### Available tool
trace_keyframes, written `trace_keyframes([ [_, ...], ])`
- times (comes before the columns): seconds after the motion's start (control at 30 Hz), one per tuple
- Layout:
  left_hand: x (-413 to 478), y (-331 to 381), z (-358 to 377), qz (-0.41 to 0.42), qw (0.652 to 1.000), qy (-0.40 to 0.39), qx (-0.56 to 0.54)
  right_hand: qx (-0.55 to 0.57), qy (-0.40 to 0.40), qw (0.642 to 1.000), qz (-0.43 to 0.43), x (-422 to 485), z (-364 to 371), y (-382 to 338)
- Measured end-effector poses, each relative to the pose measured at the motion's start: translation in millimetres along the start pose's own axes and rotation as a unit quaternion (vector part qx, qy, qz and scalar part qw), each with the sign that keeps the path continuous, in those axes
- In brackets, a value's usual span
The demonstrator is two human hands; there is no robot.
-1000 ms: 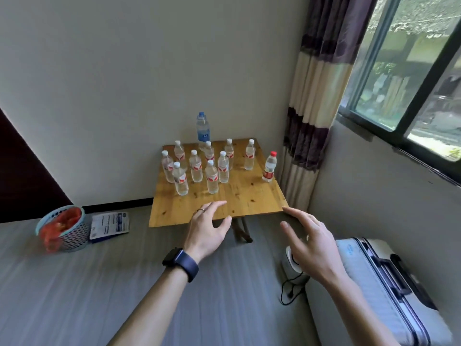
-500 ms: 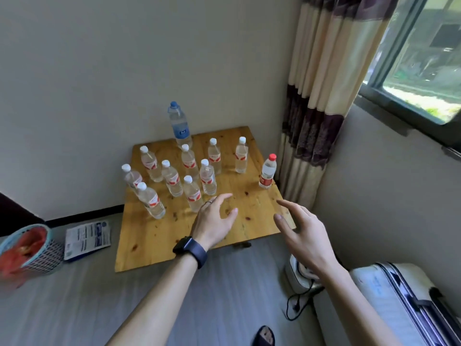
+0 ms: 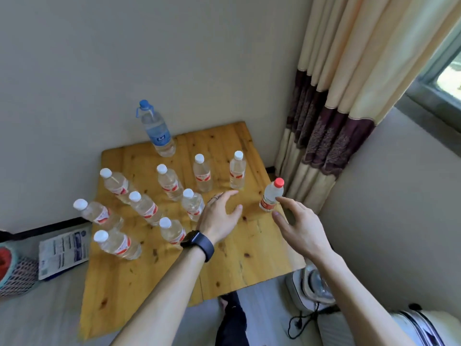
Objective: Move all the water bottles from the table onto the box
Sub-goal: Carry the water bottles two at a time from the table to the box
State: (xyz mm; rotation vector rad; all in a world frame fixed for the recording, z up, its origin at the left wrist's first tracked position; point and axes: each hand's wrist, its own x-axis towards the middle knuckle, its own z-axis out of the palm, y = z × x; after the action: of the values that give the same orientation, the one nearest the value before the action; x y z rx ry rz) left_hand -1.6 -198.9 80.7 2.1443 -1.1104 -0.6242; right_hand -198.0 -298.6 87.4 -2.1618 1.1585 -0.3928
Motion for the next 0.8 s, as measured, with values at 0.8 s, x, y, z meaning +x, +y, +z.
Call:
trace_keyframes([
  [0.8, 254.6, -61.8, 57.5, -0.086, 0.986, -0.146, 0.002, 0.061, -0.003, 0.955, 0.289, 167.8, 95.6, 76.2],
])
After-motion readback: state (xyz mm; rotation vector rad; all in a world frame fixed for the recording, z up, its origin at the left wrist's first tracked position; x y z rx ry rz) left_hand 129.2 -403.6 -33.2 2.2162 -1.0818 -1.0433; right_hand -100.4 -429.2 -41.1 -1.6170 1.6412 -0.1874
